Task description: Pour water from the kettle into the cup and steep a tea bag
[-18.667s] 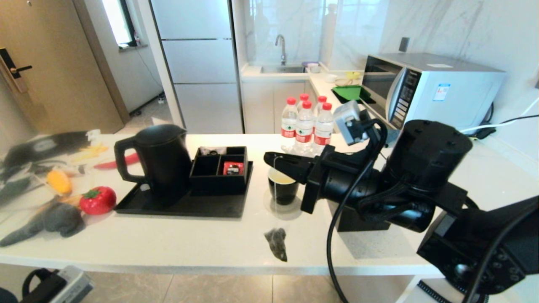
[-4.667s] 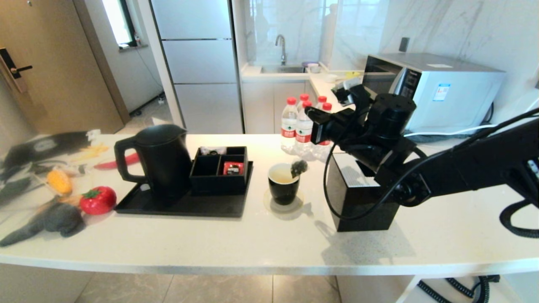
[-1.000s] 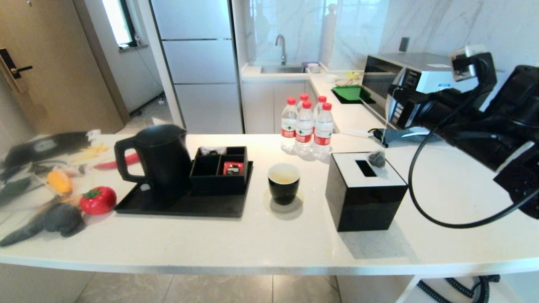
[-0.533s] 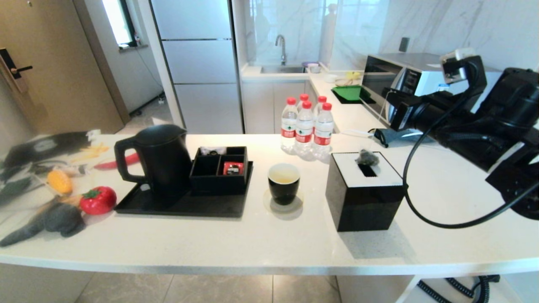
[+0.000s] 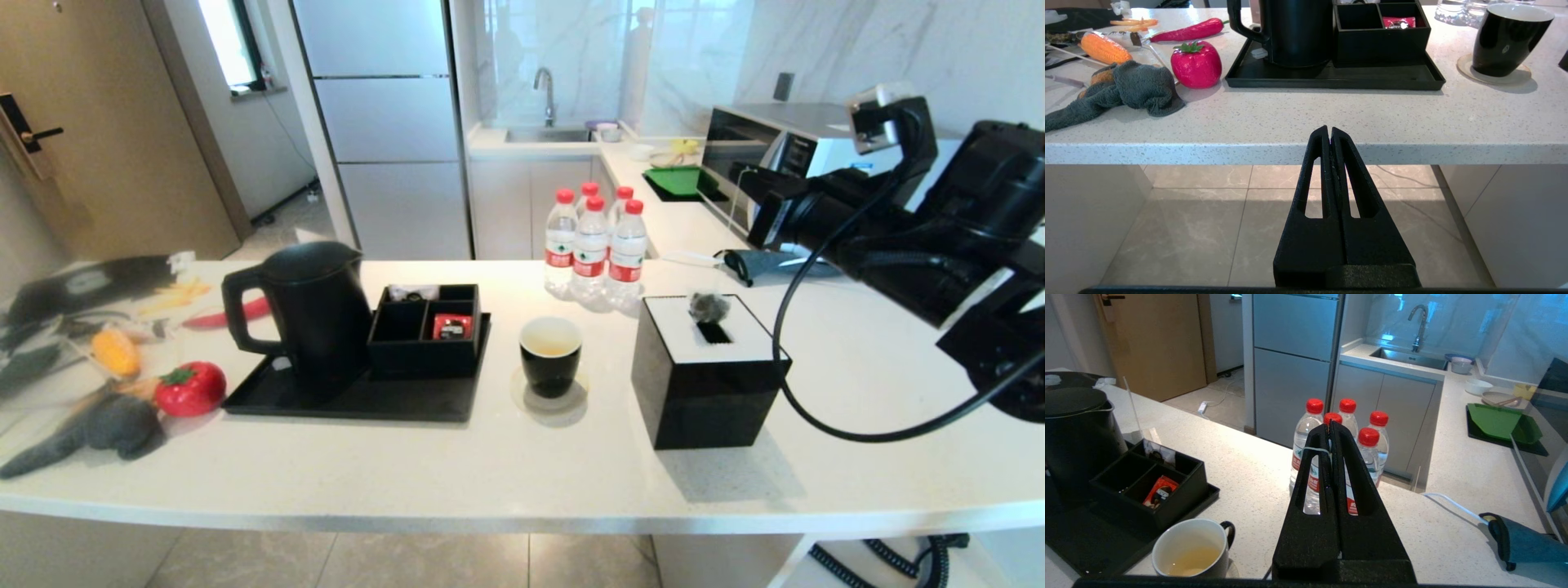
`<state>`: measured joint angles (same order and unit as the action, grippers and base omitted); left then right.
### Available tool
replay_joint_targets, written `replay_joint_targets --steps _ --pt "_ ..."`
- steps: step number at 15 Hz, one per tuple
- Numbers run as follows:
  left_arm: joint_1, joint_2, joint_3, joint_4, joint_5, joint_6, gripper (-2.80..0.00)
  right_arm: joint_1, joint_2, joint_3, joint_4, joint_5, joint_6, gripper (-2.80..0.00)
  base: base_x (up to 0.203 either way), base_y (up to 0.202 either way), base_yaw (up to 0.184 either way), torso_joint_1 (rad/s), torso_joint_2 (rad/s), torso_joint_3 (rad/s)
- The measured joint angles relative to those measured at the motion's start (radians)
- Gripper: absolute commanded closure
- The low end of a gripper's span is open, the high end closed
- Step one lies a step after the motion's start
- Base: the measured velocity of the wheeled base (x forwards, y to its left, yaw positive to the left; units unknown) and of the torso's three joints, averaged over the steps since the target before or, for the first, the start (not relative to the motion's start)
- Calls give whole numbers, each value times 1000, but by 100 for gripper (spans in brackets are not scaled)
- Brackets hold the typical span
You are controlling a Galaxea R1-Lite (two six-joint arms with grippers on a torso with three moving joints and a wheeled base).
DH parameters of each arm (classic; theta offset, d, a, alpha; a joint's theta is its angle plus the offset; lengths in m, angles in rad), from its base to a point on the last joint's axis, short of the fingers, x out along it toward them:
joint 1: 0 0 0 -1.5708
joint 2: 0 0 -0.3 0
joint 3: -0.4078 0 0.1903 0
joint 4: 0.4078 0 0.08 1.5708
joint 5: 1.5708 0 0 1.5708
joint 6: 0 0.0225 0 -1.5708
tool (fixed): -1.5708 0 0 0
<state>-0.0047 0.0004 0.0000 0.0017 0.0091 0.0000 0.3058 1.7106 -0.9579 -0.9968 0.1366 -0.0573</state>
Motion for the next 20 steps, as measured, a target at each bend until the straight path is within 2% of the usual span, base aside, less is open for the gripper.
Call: replay_joint_targets --steps 8,16,20 --pt "0 0 0 0 0 0 0 9 3 27 -2 -2 -1 0 0 0 0 0 0 0" --pt "0 0 0 0 -1 0 0 -67 4 29 -1 -2 0 0 0 0 0 0 0 0" --pt "0 0 0 0 0 0 0 -73 4 59 -4 1 -1 0 0 0 0 0 0 0"
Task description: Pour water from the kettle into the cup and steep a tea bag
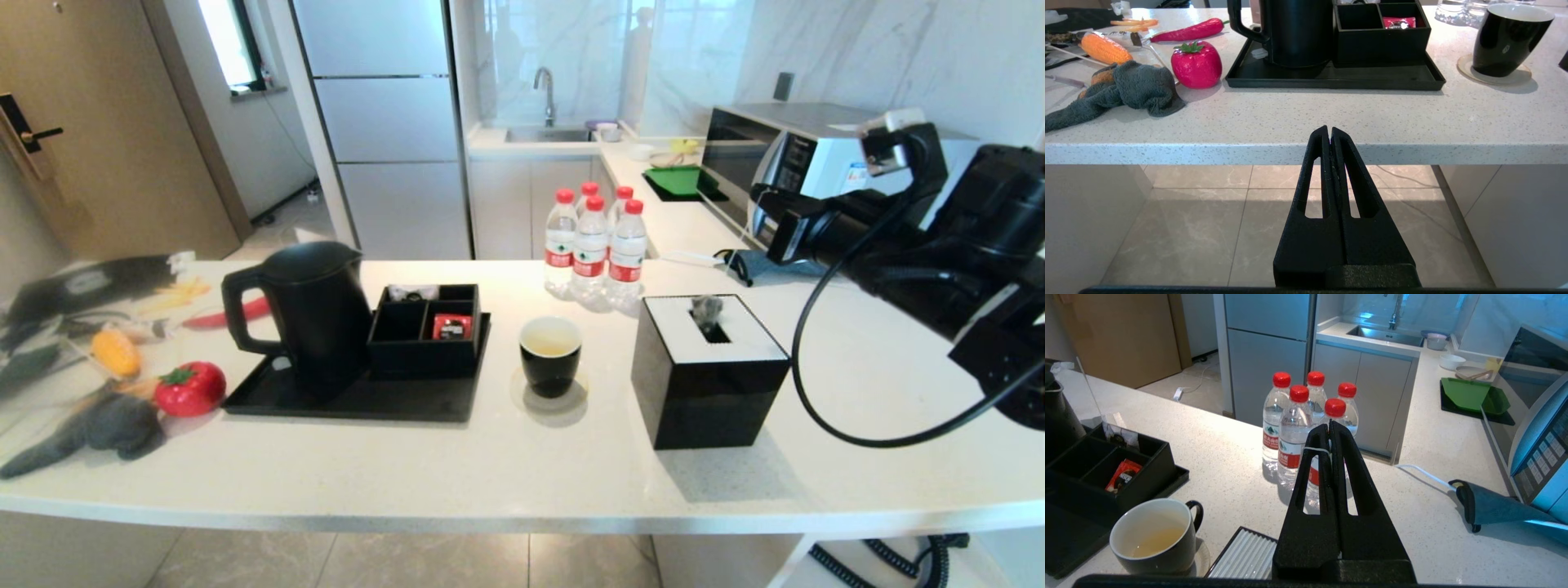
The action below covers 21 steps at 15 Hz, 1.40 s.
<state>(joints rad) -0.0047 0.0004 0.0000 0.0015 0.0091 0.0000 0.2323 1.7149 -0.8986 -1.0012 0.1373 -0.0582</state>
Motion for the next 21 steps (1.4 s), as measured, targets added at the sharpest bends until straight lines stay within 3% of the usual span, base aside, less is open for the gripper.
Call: replay_joint_targets --steps 7,11,19,21 --pt "0 0 0 0 0 0 0 4 -5 79 0 27 -34 0 0 0 0 0 0 0" --pt "0 0 0 0 0 0 0 10 -17 139 -3 84 -67 0 0 0 0 0 0 0" --pt "0 0 0 0 0 0 0 10 35 -149 98 85 -67 0 0 0 0 0 0 0" --pt "0 0 0 0 -1 0 0 10 40 -144 96 85 -67 0 0 0 0 0 0 0"
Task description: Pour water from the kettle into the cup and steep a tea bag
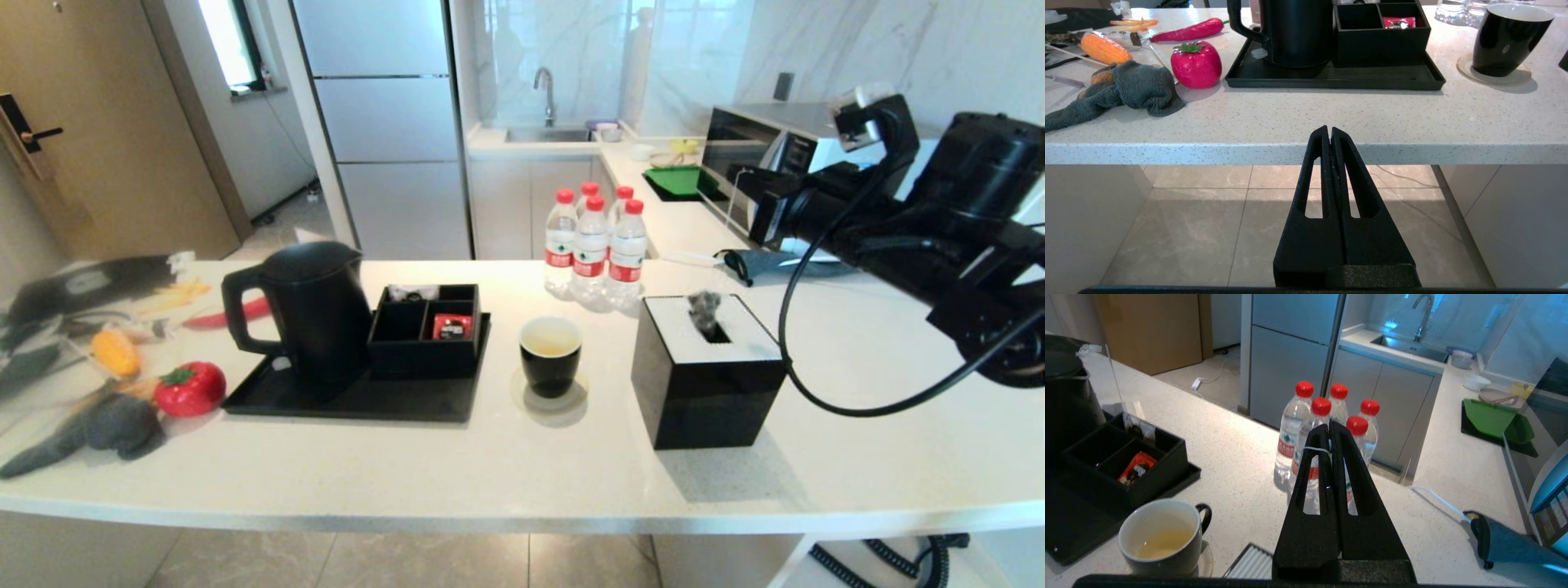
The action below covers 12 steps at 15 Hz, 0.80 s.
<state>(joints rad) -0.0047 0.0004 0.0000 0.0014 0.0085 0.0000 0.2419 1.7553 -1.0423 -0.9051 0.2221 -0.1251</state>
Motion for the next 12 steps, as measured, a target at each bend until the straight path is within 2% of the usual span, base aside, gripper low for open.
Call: replay_joint_targets --steps 6,12 --pt "0 0 0 0 0 0 0 0 -42 174 -23 -1 -2 0 0 0 0 0 0 0" --pt "0 0 0 0 0 0 0 -7 -92 207 -8 0 0 0 0 0 0 0 0 0"
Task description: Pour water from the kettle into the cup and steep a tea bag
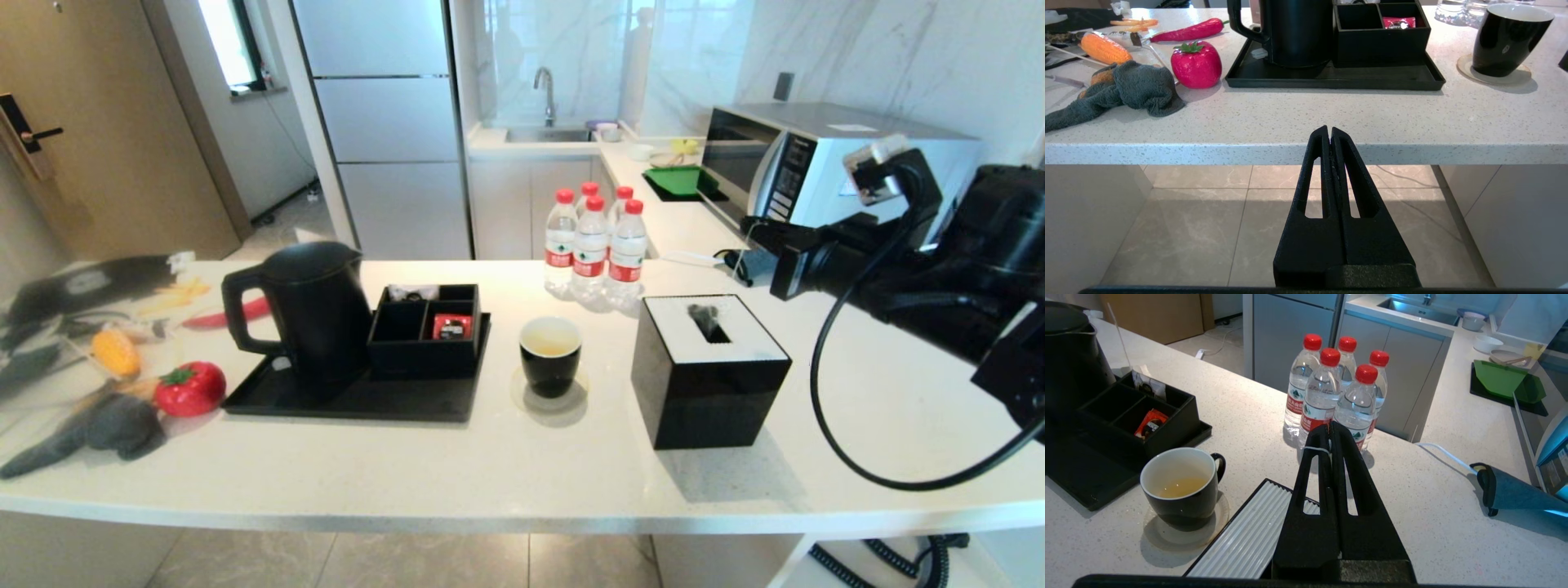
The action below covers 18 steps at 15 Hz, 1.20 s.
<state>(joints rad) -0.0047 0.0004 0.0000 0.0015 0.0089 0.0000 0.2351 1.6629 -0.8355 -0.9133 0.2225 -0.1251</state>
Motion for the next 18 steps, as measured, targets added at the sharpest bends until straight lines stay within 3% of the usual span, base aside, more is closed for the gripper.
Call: replay_joint_targets --steps 11,18 --pt "0 0 0 0 0 0 0 -7 -56 5 24 0 1 0 0 0 0 0 0 0" --pt "0 0 0 0 0 0 0 -1 19 4 7 3 -2 0 0 0 0 0 0 0"
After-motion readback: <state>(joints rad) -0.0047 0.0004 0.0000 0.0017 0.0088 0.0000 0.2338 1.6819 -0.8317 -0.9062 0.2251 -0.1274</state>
